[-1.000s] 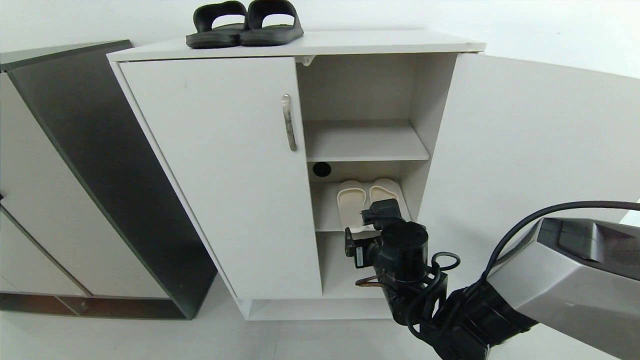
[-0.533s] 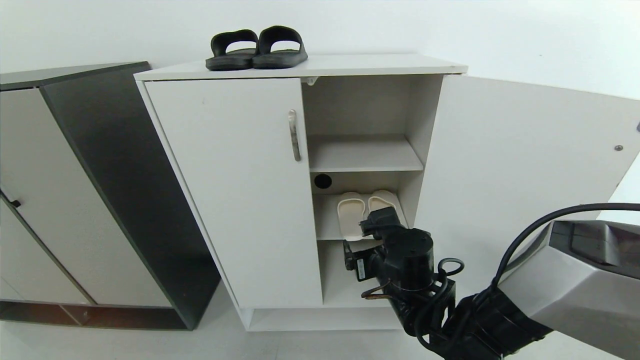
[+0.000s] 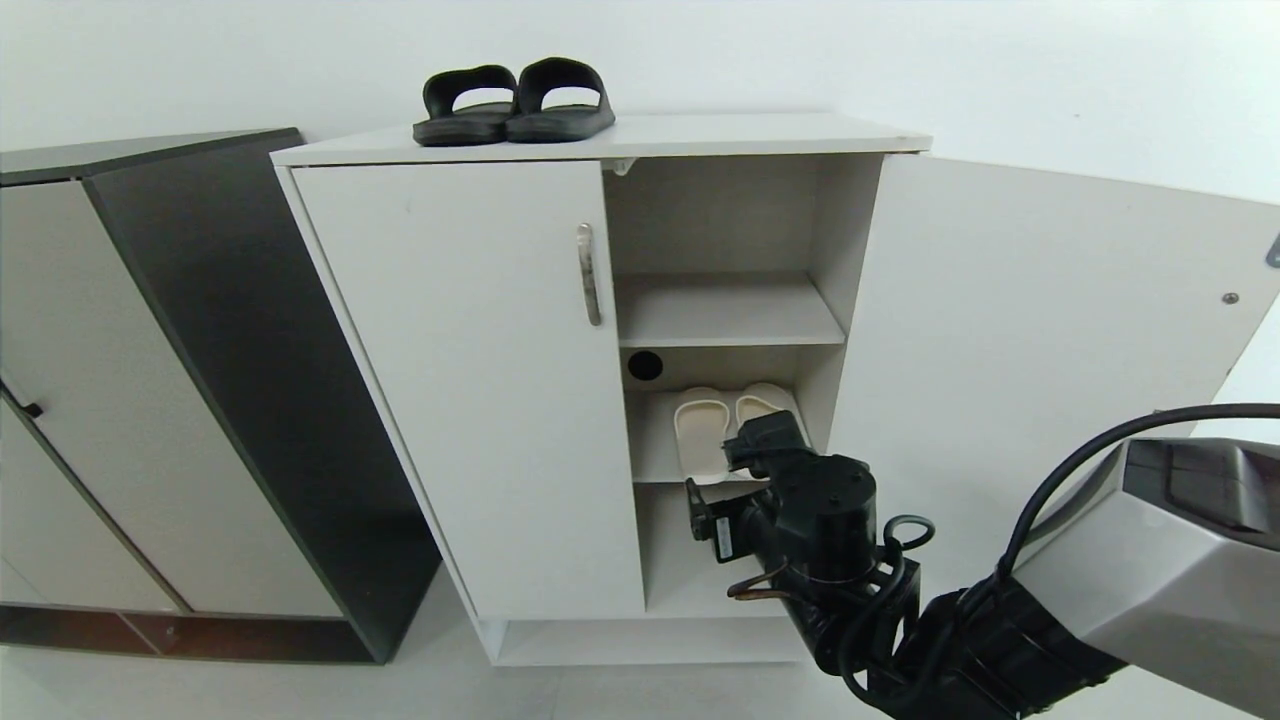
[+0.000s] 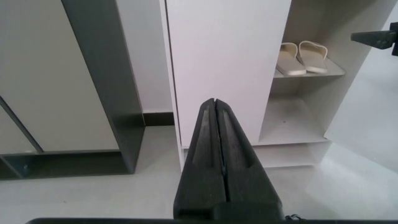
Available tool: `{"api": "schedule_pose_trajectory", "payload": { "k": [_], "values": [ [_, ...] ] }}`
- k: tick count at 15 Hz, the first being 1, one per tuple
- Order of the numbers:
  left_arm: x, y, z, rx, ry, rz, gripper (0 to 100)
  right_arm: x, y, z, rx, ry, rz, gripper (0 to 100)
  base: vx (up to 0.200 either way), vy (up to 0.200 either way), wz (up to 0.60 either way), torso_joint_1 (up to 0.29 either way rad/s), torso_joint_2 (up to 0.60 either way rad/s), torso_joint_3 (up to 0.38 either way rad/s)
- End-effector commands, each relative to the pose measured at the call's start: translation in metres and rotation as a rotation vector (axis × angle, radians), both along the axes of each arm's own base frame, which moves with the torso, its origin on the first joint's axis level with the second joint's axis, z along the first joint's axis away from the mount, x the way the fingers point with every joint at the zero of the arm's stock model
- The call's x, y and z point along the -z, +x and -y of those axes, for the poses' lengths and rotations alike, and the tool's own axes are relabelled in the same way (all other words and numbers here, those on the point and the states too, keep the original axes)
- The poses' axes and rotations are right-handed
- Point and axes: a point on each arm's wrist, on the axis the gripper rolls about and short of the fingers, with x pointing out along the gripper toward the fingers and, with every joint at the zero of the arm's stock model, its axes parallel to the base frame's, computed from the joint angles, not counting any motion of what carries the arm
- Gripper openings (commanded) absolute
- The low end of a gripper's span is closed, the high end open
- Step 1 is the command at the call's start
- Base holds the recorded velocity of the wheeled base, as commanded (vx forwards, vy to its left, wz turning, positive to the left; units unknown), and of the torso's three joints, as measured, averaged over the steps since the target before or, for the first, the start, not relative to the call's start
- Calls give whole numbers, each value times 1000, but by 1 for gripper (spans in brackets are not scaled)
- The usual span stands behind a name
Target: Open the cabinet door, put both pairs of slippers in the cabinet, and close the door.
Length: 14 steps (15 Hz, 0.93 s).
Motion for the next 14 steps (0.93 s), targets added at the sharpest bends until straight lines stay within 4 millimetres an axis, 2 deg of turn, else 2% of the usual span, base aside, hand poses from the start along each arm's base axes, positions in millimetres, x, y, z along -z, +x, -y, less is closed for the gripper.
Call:
{"api": "schedule_pose_trajectory", "payload": {
  "k": [1,14],
  "values": [
    [0,0,0,0,0,-1,0,1,1,0,1,-1,0,100,0,200,0,-2,-2,7],
    [0,0,0,0,0,-1,0,-1,2,1,12,23,21,100,0,200,0,4,1,3]
  ]
}}
